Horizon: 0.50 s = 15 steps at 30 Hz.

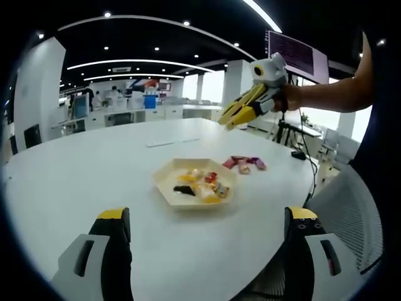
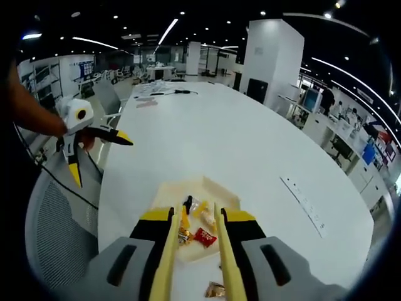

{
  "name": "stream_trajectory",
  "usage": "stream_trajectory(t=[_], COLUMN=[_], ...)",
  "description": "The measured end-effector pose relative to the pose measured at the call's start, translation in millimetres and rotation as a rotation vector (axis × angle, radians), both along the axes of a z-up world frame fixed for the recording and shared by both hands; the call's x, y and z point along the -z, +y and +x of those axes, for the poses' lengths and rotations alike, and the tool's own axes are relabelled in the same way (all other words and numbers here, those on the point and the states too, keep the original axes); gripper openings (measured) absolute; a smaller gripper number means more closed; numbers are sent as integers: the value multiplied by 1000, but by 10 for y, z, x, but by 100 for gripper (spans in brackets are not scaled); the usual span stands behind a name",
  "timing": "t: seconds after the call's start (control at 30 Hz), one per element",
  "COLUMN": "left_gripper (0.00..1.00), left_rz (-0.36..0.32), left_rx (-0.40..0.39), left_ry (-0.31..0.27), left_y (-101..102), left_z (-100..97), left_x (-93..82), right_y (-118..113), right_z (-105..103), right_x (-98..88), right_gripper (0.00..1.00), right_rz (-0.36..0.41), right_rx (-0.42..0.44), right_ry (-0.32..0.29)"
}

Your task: Place the target food into the container with the food tongs after gripping and lifting it, then release it inside without dropping or visibly crushing the food.

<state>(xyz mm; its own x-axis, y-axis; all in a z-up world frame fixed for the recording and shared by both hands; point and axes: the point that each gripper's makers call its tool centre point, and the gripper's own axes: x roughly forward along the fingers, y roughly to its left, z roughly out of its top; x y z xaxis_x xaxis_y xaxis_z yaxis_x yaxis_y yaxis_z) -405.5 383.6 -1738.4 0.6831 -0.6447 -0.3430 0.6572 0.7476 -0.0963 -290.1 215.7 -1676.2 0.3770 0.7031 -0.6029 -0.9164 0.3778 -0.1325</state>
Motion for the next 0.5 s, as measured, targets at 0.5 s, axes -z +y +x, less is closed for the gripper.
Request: stream_trajectory(t=[0.5], left_gripper=[99], left_rz=[4], left_rx=[-3], left_ry=[0], left_y=[8], left_z=[5], left_x=[11], right_y=[-590], right_z=[-5], right_x=[54], right_gripper=[29], right_rz=[-19], right_rx=[81], right_ry=[-7])
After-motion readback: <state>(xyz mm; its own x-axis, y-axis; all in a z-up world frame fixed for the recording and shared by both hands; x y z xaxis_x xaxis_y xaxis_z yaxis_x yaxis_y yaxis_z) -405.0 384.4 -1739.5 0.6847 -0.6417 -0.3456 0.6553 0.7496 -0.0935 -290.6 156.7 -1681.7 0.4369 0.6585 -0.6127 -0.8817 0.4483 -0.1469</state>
